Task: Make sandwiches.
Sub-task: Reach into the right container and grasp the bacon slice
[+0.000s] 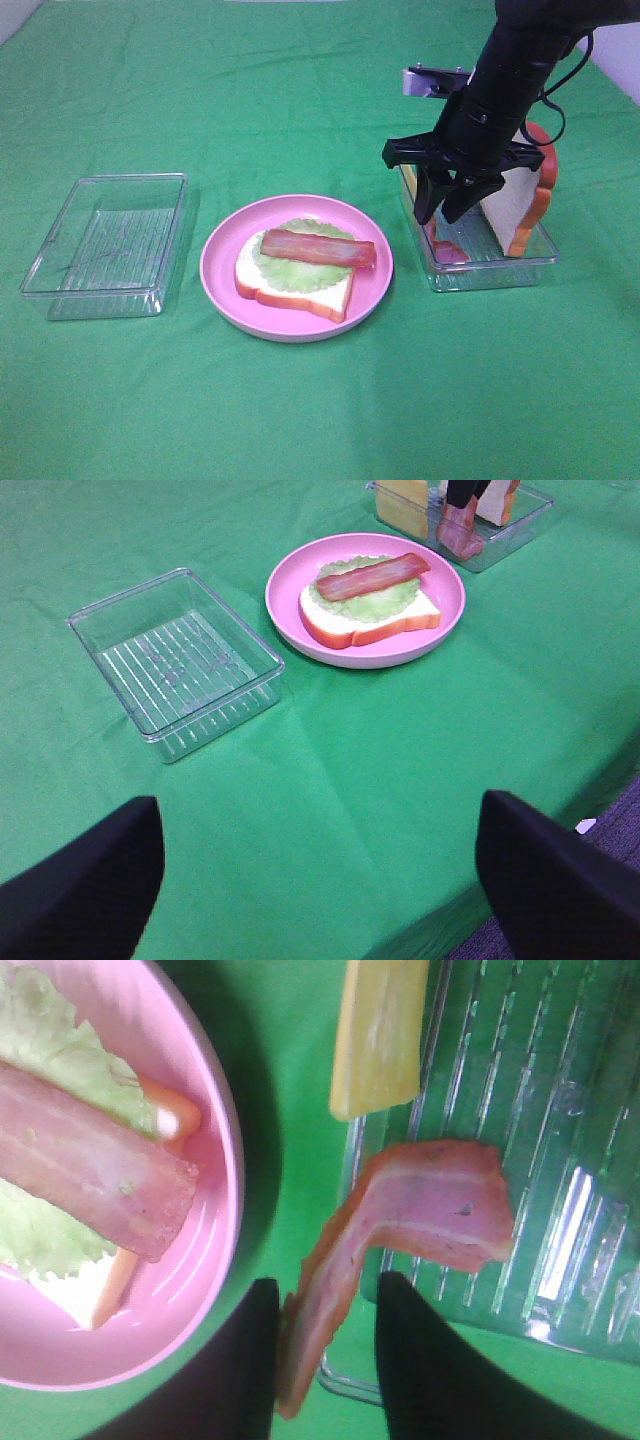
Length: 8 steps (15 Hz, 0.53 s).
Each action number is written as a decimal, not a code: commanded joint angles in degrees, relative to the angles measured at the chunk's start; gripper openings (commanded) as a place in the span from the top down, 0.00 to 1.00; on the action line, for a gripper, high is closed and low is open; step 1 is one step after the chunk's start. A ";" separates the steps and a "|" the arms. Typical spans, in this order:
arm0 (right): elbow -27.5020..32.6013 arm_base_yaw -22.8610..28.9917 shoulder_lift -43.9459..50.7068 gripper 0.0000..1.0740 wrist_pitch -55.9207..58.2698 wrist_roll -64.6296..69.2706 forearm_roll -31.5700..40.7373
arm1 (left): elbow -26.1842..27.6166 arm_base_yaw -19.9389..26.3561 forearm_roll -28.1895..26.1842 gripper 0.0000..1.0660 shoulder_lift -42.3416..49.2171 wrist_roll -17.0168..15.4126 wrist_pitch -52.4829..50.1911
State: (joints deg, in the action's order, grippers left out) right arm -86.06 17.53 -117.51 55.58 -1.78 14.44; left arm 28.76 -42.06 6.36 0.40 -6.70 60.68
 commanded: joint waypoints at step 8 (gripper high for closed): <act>-0.40 0.00 6.19 1.00 2.01 0.00 1.78 | -0.11 -0.40 -0.40 0.25 0.40 -0.06 -0.52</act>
State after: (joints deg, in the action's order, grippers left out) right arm -86.06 17.53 -112.30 56.89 -1.78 16.27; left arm 28.76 -42.06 6.36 0.40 -6.70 60.68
